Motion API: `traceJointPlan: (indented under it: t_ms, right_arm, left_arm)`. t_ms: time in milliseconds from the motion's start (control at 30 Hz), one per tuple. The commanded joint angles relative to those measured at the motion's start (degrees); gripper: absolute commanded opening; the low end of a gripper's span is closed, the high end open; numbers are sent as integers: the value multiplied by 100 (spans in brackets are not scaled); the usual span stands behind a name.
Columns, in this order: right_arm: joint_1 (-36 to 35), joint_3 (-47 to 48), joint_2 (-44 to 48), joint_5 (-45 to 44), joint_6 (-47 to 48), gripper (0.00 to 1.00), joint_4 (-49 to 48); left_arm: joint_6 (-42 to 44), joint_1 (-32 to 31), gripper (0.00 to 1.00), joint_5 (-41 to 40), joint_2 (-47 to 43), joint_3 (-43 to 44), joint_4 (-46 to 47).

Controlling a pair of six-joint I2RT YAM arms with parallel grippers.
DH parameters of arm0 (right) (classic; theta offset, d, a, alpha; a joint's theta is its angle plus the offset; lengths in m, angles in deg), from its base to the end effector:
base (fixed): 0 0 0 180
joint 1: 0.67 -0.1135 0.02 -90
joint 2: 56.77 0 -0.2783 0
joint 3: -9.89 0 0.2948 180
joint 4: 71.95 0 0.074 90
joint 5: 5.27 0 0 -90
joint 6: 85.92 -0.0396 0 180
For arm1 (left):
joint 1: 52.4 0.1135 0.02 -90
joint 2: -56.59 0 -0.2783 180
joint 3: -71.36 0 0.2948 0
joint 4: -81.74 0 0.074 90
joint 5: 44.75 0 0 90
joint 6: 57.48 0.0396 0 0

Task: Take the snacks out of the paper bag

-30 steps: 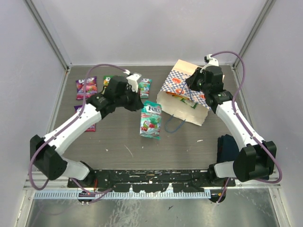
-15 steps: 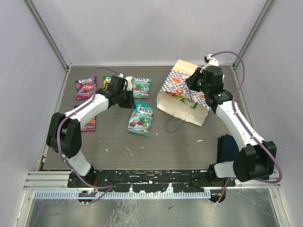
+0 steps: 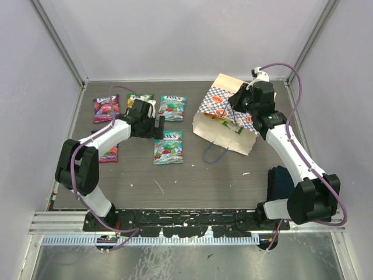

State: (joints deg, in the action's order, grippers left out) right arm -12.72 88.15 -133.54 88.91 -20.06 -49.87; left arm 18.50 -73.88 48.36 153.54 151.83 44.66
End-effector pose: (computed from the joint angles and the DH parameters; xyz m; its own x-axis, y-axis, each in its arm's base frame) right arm 0.3488 0.0774 0.3522 -0.4263 0.3261 -0.8438 -0.1102 0.9071 0.4062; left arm 0.3750 -0.1499 0.2148 -0.8221 0.0636 -0.5657 0.2025 0.9614 -0.1862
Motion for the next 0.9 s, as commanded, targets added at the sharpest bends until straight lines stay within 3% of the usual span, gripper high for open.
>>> traceJointPlan:
  t_ms: [0,167,300,533,867]
  right_arm:
    - [-21,35,74,52,22,1,-319]
    - [-23,36,-45,142,-44,1,-366]
    - [-25,32,-95,174,-75,1,-407]
    - [-51,45,-127,172,-60,1,-398]
    - [-50,44,-163,162,-48,1,-400]
  left_arm:
    - [341,-408,98,-467,-685,-556,434]
    - [220,-1112,100,-752,-791,-767,540]
    - [201,-1686,100,-1545,-491,-749,626]
    - [279,-1754,100,-1943,279,-527,685]
    - [514,-1750,100,-1884,942,-52,676]
